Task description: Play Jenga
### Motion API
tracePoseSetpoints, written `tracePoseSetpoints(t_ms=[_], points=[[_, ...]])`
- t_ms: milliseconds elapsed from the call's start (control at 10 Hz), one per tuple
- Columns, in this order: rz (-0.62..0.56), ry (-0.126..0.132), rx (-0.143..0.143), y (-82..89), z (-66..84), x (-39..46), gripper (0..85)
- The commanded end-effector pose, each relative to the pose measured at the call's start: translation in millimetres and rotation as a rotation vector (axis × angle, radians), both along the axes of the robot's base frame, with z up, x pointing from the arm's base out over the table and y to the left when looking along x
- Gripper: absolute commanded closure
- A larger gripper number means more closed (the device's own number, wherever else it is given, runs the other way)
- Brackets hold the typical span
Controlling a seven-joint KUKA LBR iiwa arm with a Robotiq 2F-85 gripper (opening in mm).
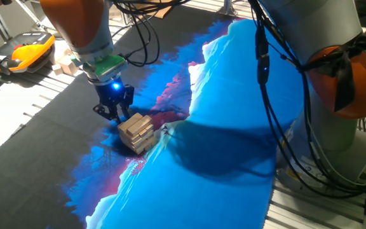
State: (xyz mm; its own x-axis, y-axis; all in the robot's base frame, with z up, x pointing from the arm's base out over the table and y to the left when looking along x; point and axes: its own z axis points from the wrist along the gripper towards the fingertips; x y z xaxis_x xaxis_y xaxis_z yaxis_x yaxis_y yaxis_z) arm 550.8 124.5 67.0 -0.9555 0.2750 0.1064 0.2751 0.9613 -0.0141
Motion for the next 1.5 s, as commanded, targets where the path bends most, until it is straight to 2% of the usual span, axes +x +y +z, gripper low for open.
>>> tracePoseSetpoints(t_ms=[0, 300, 500, 600, 900, 1400], points=[[0.000, -0.001, 0.001, 0.1, -0.2, 0.0, 51.0], [-0.001, -0.020, -0.008, 2.0, -1.9, -1.6, 51.0], [0.001, -0.022, -0.013, 2.6, -3.0, -1.8, 51.0], [0.006, -0.022, -0.021, 2.4, -3.2, -1.7, 34.0], [0.006, -0.016, -0.021, 1.4, -4.0, -1.7, 34.0], [0.003, -0.022, -0.023, 3.0, -7.9, -4.8, 34.0]])
